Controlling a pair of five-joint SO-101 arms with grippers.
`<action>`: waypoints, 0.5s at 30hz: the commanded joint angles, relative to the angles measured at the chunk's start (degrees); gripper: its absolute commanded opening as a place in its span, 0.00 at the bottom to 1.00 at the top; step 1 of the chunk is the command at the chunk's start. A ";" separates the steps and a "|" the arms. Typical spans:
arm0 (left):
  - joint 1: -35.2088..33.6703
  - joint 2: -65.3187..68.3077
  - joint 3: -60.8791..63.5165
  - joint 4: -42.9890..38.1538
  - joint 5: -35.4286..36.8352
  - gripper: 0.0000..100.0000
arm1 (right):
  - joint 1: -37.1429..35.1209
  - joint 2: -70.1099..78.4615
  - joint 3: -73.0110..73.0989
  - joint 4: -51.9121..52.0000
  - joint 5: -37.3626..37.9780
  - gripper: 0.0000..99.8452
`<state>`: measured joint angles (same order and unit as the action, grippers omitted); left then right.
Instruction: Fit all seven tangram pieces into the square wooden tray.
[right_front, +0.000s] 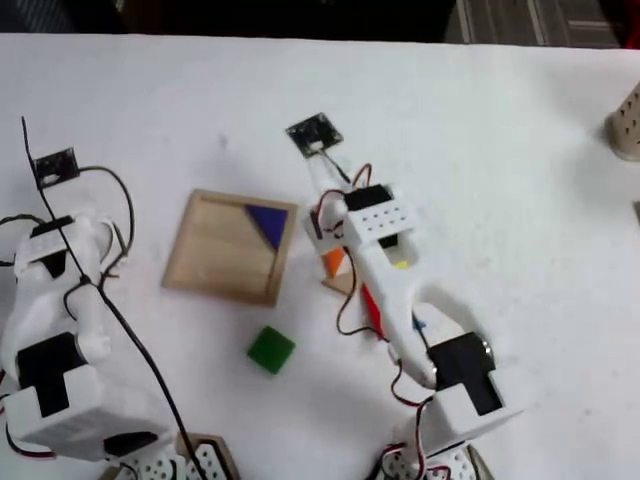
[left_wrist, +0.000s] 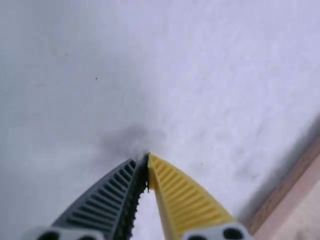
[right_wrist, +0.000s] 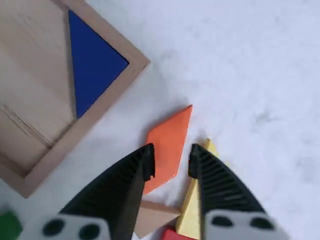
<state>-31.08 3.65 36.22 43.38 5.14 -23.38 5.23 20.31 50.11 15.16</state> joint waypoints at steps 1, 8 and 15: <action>0.57 -3.30 -0.26 -1.23 0.35 0.03 | -0.22 2.15 -1.67 -0.04 2.64 0.22; 0.57 -3.30 -0.26 -1.23 0.35 0.03 | -0.04 13.23 -9.32 0.40 2.64 0.22; 0.57 -3.30 -0.35 -1.23 0.35 0.03 | -0.57 19.03 -16.70 9.27 2.73 0.22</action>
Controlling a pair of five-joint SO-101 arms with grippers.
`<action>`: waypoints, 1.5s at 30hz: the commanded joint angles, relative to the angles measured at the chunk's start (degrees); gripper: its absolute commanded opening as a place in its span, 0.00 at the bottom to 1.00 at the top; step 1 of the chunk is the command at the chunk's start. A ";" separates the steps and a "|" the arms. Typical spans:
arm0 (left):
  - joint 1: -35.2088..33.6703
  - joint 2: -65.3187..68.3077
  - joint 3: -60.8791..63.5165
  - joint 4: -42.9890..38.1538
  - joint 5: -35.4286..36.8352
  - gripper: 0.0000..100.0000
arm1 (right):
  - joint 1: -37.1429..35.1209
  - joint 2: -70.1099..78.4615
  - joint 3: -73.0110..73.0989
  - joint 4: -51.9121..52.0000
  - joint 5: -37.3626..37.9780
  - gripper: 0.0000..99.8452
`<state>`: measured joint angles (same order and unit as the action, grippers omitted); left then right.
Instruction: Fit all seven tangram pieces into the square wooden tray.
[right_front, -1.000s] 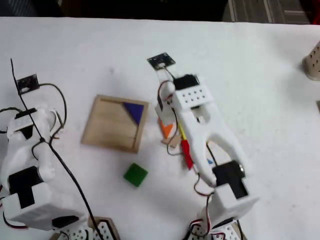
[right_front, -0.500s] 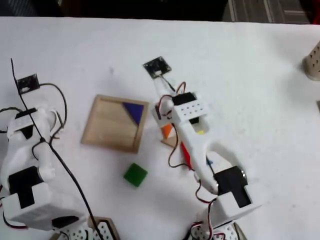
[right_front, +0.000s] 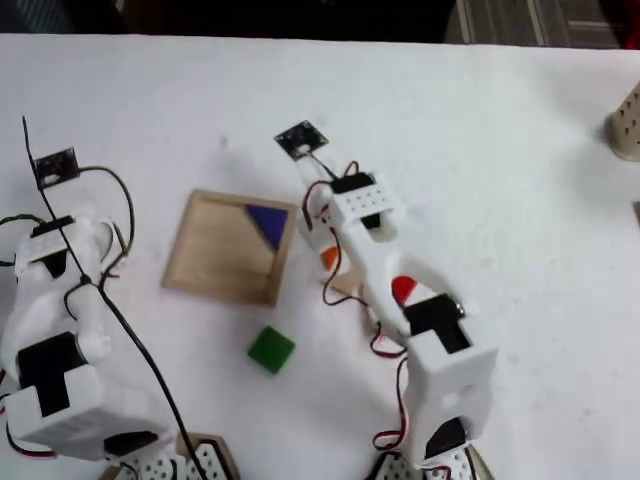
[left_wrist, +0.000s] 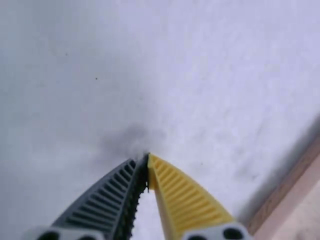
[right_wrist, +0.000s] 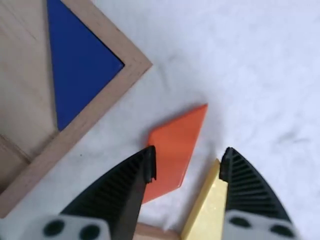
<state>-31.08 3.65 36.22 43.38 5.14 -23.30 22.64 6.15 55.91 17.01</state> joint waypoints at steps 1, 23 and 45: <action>0.57 -3.30 -0.35 -1.23 0.26 0.03 | -0.66 1.89 -2.99 4.35 1.32 0.22; 0.57 -3.21 -0.35 -1.23 0.35 0.03 | -2.15 1.27 -3.25 6.20 13.36 0.22; 0.57 -3.21 -0.35 -1.23 0.35 0.03 | -1.71 0.92 -5.01 9.27 13.45 0.02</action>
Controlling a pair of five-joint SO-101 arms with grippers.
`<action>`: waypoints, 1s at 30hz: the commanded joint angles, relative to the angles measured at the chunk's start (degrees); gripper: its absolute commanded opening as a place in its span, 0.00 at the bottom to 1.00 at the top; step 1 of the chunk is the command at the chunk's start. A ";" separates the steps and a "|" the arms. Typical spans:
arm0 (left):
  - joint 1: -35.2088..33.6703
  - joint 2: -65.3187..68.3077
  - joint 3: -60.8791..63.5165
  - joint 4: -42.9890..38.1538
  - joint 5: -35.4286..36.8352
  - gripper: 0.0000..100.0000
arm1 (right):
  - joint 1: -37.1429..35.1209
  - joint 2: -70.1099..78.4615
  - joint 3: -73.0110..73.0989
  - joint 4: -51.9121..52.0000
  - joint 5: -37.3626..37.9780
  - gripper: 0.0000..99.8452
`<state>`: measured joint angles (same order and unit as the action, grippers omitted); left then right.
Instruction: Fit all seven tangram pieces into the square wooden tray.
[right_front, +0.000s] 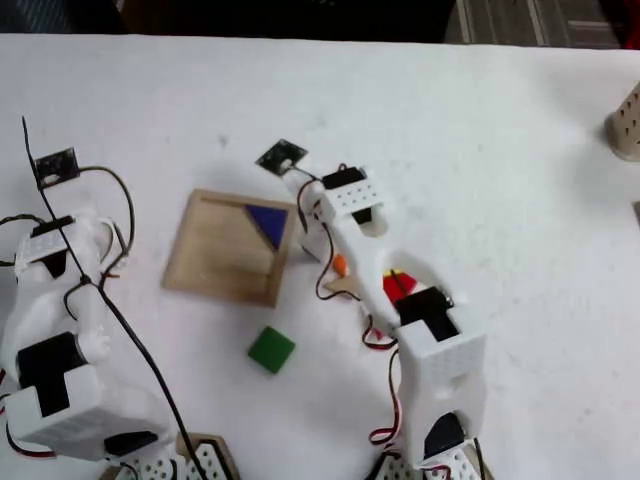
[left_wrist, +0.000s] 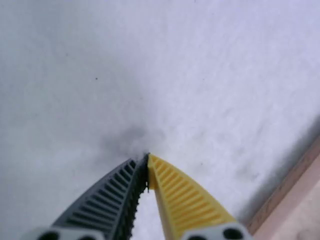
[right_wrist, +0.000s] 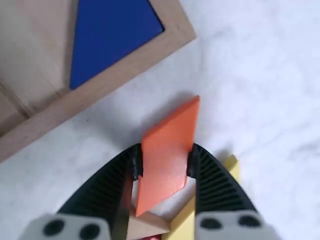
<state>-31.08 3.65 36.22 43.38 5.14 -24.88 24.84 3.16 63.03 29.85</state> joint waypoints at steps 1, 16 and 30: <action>0.57 -3.21 -0.35 -1.23 0.35 0.03 | -0.31 -1.89 -3.08 3.38 0.44 0.01; -2.68 -3.21 -0.62 -2.55 0.53 0.03 | -13.93 -9.27 -18.29 12.09 -8.88 0.02; -3.56 -3.21 -0.53 -3.69 4.31 0.03 | -20.44 9.27 -26.81 0.40 -15.65 0.04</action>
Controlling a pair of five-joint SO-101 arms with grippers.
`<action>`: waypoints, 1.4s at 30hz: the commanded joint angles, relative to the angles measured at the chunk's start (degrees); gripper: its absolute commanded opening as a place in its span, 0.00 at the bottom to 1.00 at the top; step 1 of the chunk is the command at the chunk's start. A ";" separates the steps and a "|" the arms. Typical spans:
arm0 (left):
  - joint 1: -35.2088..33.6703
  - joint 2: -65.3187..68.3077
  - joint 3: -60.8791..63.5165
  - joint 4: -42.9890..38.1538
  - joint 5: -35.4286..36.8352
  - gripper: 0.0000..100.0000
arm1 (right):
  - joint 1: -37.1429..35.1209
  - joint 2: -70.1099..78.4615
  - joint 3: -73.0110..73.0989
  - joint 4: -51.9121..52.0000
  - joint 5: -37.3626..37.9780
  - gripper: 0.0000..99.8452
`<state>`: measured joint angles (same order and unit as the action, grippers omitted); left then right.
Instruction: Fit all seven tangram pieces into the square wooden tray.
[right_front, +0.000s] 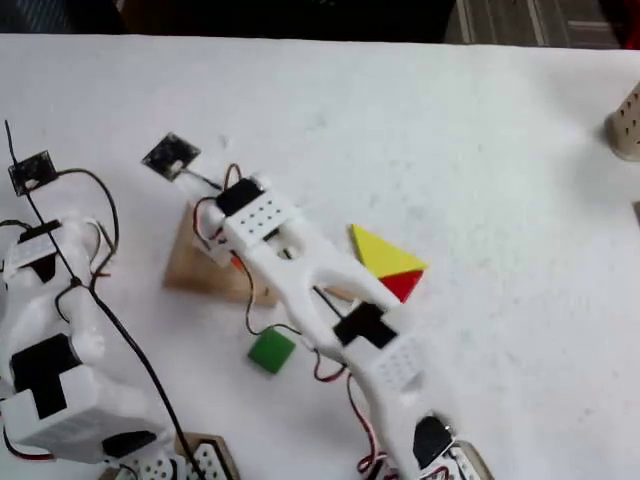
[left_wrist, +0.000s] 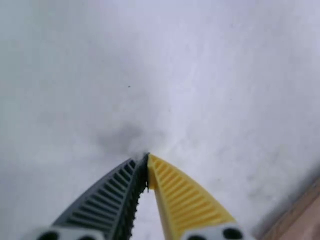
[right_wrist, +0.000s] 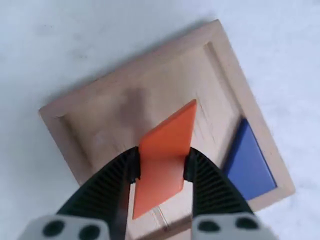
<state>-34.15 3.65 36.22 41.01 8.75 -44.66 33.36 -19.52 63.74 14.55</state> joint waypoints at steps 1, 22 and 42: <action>-0.48 -3.21 -0.53 -1.32 0.70 0.03 | -0.66 1.63 -5.27 0.84 -0.35 0.07; 2.77 -3.56 -0.09 -0.97 0.53 0.02 | 5.93 1.54 -28.04 34.77 8.18 0.02; 31.52 -31.87 25.67 -10.81 0.88 0.02 | 19.12 -21.14 18.81 6.90 -4.40 0.02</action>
<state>-11.65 -20.09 56.70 36.44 9.01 -28.22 15.96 -2.37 75.25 11.30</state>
